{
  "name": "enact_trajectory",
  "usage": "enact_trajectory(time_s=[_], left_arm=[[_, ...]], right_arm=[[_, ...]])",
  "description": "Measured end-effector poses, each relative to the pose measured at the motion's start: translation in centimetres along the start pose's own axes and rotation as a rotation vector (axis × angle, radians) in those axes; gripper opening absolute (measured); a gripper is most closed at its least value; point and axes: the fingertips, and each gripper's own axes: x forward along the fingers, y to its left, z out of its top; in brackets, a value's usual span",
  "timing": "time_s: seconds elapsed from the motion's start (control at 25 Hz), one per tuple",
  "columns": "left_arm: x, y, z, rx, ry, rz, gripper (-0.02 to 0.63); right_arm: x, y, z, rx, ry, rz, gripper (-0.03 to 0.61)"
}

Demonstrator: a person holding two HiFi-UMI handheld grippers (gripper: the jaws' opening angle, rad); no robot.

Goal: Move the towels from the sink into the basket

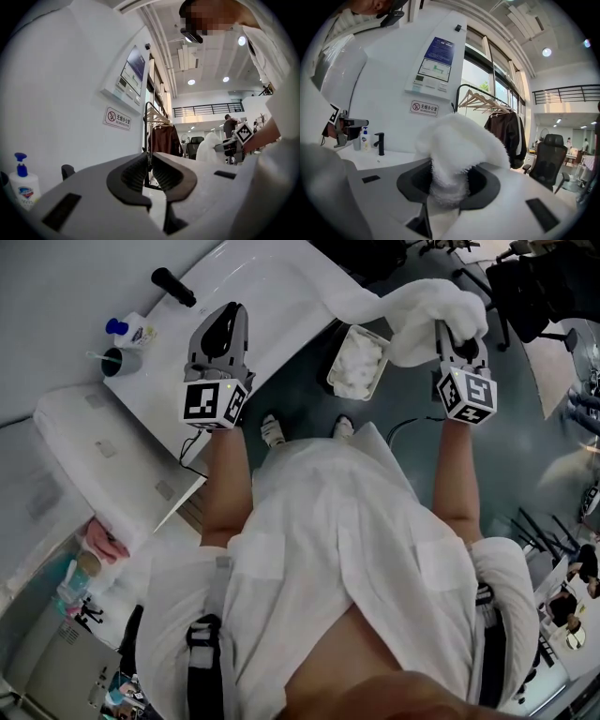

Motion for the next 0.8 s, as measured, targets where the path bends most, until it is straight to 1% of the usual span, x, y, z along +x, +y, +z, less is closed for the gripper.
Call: enact_trajectory(time_s=[0.16,0.4,0.68,0.8], left_arm=[[0.8,-1.9,-0.5,-0.002,0.004,0.007,0.038],[1.2,-4.1,-1.3,-0.006,0.012,0.022,0.038],[1.2,-5.5,-1.6,0.007,0.020,0.046,0.038],[1.0,-5.8,-1.6,0.008,0.020,0.055,0.038]], right_arm=[[0.0,-1.7,-2.1,0.014,0.035,0.005,0.147],[0.5,-3.2,-5.9,0.066,0.103,0.019,0.149],[2.0,-3.3,-11.3,0.104,0.223,0.049,0.154],[2.9,-3.3,-13.6,0.144,0.300,0.053,0.174]])
